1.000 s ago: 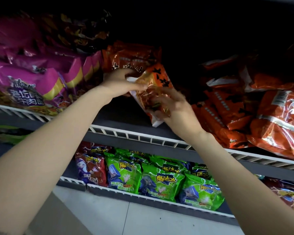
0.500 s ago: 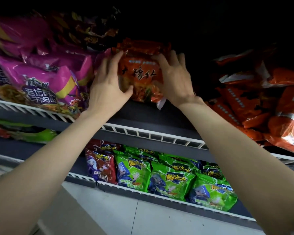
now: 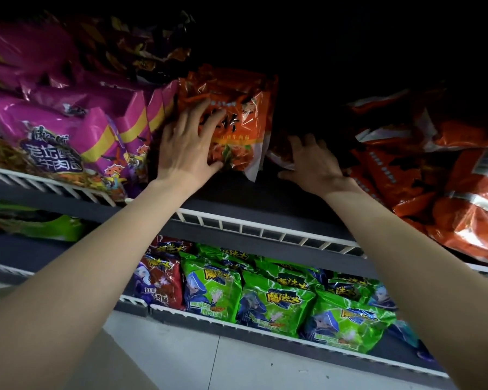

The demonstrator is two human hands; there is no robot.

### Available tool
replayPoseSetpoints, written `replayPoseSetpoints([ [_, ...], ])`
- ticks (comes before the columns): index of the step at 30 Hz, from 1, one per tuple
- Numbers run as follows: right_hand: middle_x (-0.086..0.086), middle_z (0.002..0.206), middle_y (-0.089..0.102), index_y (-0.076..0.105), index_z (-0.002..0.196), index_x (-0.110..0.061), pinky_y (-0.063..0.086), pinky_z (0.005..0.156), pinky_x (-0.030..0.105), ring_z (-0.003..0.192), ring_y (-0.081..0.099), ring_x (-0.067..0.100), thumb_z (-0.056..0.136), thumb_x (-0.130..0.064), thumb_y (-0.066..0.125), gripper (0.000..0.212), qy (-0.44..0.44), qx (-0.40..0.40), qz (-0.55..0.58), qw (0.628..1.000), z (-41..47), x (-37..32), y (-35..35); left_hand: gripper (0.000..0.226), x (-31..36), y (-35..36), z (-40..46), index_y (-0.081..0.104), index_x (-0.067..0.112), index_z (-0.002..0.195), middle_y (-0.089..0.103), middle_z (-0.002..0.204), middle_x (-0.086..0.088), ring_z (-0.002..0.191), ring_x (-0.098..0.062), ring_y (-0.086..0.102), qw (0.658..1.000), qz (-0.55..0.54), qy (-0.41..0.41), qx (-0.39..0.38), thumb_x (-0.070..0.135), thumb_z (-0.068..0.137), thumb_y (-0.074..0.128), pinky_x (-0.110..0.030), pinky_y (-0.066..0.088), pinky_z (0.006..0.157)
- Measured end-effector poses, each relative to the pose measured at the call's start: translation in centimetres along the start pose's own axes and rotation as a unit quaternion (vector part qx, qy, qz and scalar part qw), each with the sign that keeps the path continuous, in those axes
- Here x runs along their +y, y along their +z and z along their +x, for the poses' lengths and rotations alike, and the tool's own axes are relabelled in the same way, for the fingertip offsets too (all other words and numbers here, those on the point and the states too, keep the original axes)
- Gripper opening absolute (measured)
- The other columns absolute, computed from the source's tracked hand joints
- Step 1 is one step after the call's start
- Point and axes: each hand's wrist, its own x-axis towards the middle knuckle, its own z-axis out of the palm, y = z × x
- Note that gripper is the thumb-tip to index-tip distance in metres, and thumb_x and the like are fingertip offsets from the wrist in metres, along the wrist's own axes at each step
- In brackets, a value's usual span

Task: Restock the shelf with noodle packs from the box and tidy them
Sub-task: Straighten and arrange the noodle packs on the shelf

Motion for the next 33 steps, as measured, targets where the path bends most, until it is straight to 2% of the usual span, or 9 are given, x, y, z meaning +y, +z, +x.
replayPoseSetpoints([
  [9, 0.017, 0.123, 0.058, 0.039, 0.137, -0.012, 0.048, 0.078, 0.038, 0.107, 0.06, 0.038, 0.1, -0.015, 0.041, 0.037, 0.029, 0.089, -0.099, 0.991, 0.7, 0.3, 0.2, 0.091, 0.0, 0.2, -0.1, 0.024, 0.023, 0.147, 0.018, 0.154, -0.006, 0.139, -0.029, 0.02, 1.0, 0.0, -0.006, 0.001, 0.032, 0.073, 0.077, -0.05, 0.03, 0.106],
  [15, 0.022, 0.115, 0.059, 0.043, 0.129, -0.007, 0.034, 0.068, 0.037, 0.101, 0.058, 0.045, 0.102, -0.021, 0.033, 0.031, 0.114, 0.233, 0.191, 0.947, -2.6, -0.5, -2.8, 0.09, 0.2, 0.1, -0.1, 0.029, 0.022, 0.145, 0.021, 0.154, -0.007, 0.139, -0.029, 0.021, 1.0, -0.023, -0.011, 0.008, 0.028, 0.071, 0.079, -0.052, 0.03, 0.106],
  [18, 0.019, 0.104, 0.062, 0.053, 0.116, -0.007, 0.04, 0.063, 0.039, 0.087, 0.06, 0.045, 0.099, -0.024, 0.042, 0.026, 0.043, 0.319, 0.252, 0.912, -4.9, -2.9, -2.9, 0.07, 0.0, 0.1, 0.1, 0.044, 0.018, 0.139, 0.031, 0.15, -0.008, 0.137, -0.03, 0.027, 0.99, -0.136, -0.011, 0.024, 0.027, 0.077, 0.074, -0.051, 0.029, 0.108],
  [21, 0.015, 0.105, 0.061, 0.06, 0.117, -0.01, 0.048, 0.056, 0.037, 0.083, 0.063, 0.039, 0.087, -0.026, 0.059, 0.034, -0.094, 0.295, 0.194, 0.931, -6.3, -5.2, -1.3, 0.043, 0.4, -1.9, 0.4, 0.062, 0.018, 0.122, 0.047, 0.14, -0.005, 0.128, -0.018, 0.042, 0.893, -0.425, -0.152, 0.011, 0.046, 0.091, 0.049, -0.024, 0.028, 0.106],
  [23, 0.011, 0.125, 0.054, 0.06, 0.122, -0.014, 0.054, 0.07, 0.039, 0.109, 0.056, 0.033, 0.084, -0.029, 0.068, 0.041, -0.142, 0.2, 0.147, 0.958, -6.2, -5.5, 0.0, 0.048, 0.2, -3.2, 0.6, 0.066, 0.037, 0.107, 0.055, 0.132, -0.001, 0.119, -0.015, 0.048, 0.826, -0.506, -0.246, -0.022, 0.066, 0.089, 0.032, -0.029, 0.032, 0.106],
  [25, 0.008, 0.138, 0.046, 0.06, 0.124, -0.017, 0.049, 0.091, 0.042, 0.125, 0.044, 0.029, 0.085, -0.031, 0.068, 0.042, -0.175, 0.133, 0.158, 0.963, -6.0, -4.9, 0.6, 0.055, 0.2, -3.8, 0.8, 0.061, 0.041, 0.116, 0.055, 0.131, -0.001, 0.117, -0.018, 0.049, 0.843, -0.47, -0.254, -0.063, 0.075, 0.083, 0.033, -0.034, 0.034, 0.104],
  [28, 0.005, 0.128, 0.054, 0.064, 0.117, -0.015, 0.049, 0.089, 0.04, 0.115, 0.053, 0.025, 0.087, -0.024, 0.065, 0.031, -0.162, 0.171, 0.271, 0.934, -6.3, -3.6, 0.4, 0.068, 1.0, -4.2, 1.4, 0.051, 0.034, 0.127, 0.054, 0.131, 0.001, 0.119, -0.021, 0.049, 0.91, -0.355, -0.191, -0.094, 0.074, 0.073, 0.054, -0.037, 0.041, 0.098],
  [31, 0.01, 0.123, 0.054, 0.052, 0.126, -0.014, 0.049, 0.084, 0.038, 0.106, 0.057, 0.03, 0.088, -0.027, 0.064, 0.042, 0.02, 0.195, 0.33, 0.924, -6.0, -2.1, 0.0, 0.061, 2.0, -4.5, 2.0, 0.05, 0.028, 0.131, 0.054, 0.133, 0.002, 0.122, -0.021, 0.049, 0.943, -0.297, -0.125, -0.088, 0.054, 0.078, 0.066, -0.033, 0.041, 0.096],
  [33, 0.014, 0.13, 0.05, 0.032, 0.14, -0.014, 0.046, 0.09, 0.039, 0.112, 0.054, 0.034, 0.088, -0.037, 0.063, 0.065, 0.154, 0.086, 0.389, 0.904, -5.2, -1.1, -0.4, 0.054, 2.0, -4.6, 1.9, 0.051, 0.025, 0.13, 0.056, 0.128, 0.003, 0.12, -0.019, 0.049, 0.931, -0.333, -0.118, -0.095, 0.041, 0.082, 0.068, -0.03, 0.039, 0.095],
])
